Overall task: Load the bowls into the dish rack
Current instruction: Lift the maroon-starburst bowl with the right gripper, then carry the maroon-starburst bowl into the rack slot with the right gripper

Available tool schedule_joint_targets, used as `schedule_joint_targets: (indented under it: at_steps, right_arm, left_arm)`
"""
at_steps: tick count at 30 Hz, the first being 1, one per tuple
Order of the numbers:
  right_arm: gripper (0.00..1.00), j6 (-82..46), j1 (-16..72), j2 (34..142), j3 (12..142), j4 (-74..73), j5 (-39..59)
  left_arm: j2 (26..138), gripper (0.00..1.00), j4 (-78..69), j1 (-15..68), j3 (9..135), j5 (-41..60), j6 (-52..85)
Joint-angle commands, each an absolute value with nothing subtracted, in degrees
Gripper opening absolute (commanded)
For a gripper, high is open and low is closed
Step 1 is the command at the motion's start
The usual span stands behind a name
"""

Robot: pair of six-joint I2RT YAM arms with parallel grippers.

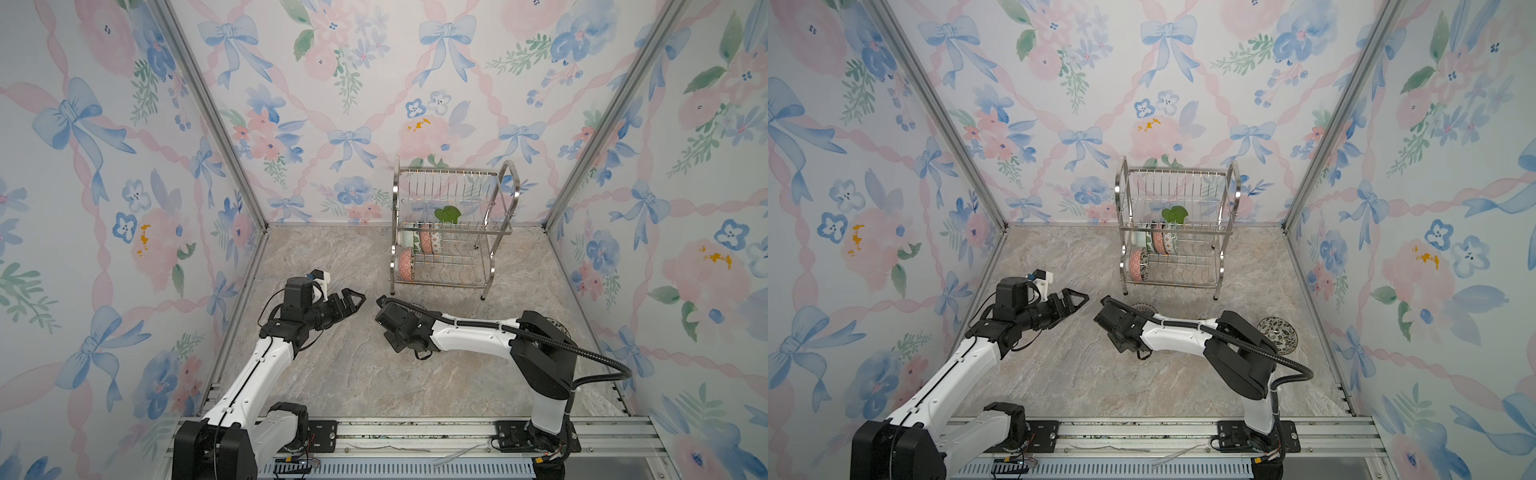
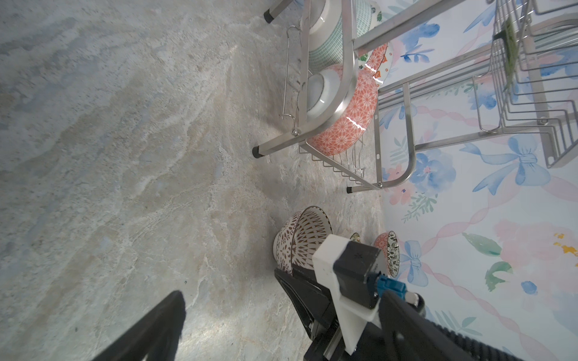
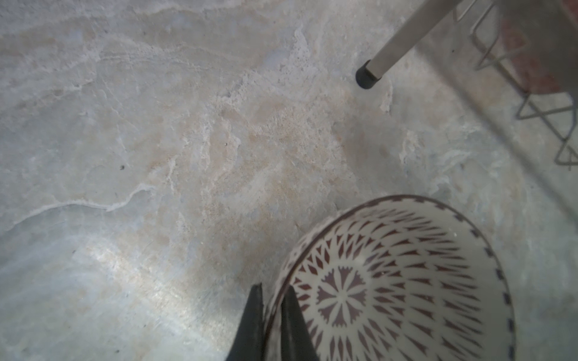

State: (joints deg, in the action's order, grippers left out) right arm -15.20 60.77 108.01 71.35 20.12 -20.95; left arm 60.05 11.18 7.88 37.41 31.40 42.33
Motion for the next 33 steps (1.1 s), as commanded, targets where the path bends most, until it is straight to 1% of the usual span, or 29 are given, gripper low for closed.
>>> schedule_joint_targets:
  at_steps: [1,4,6,7,11,15,19,22,28,33]
  right_arm:
    - [0.02,-14.2,61.3,105.2,70.2,19.3,-18.2]
    - [0.0,-13.2,60.9,99.8,67.6,16.8,-17.0]
    - [0.0,-13.2,59.7,95.2,64.7,13.5,-14.6]
    - [0.0,-13.6,58.5,91.3,62.6,10.9,-12.5]
    - [0.0,-17.2,51.7,80.5,54.9,-0.3,-3.9]
    - [0.0,-21.5,43.5,74.4,49.4,-9.7,1.9]
    - [0.0,-26.6,36.1,74.5,47.0,-17.8,7.5]
    - [0.0,-30.2,32.6,75.9,45.7,-24.3,10.4]
    - [0.0,-35.0,28.2,81.3,46.0,-34.5,14.4]
    - [0.0,-39.3,26.6,86.5,47.6,-41.1,16.7]
  left_arm:
    - [60.2,0.98,10.2,9.0,38.1,31.7,43.0]
    - [61.0,0.98,10.2,11.0,39.6,30.6,43.1]
    - [61.7,0.98,10.2,12.5,40.9,29.7,43.1]
    - [62.3,0.98,10.2,13.5,41.6,29.3,42.9]
    - [65.0,0.98,10.1,17.0,46.0,27.2,42.7]
    - [68.1,0.98,9.9,19.3,49.6,26.0,42.5]
    - [71.2,0.98,10.0,21.1,52.7,25.4,42.4]
    - [73.3,0.98,9.9,22.7,54.7,25.2,42.4]
    - [76.4,0.98,9.9,24.5,56.9,24.7,42.0]
    - [78.2,0.98,10.0,25.2,58.3,24.6,41.7]
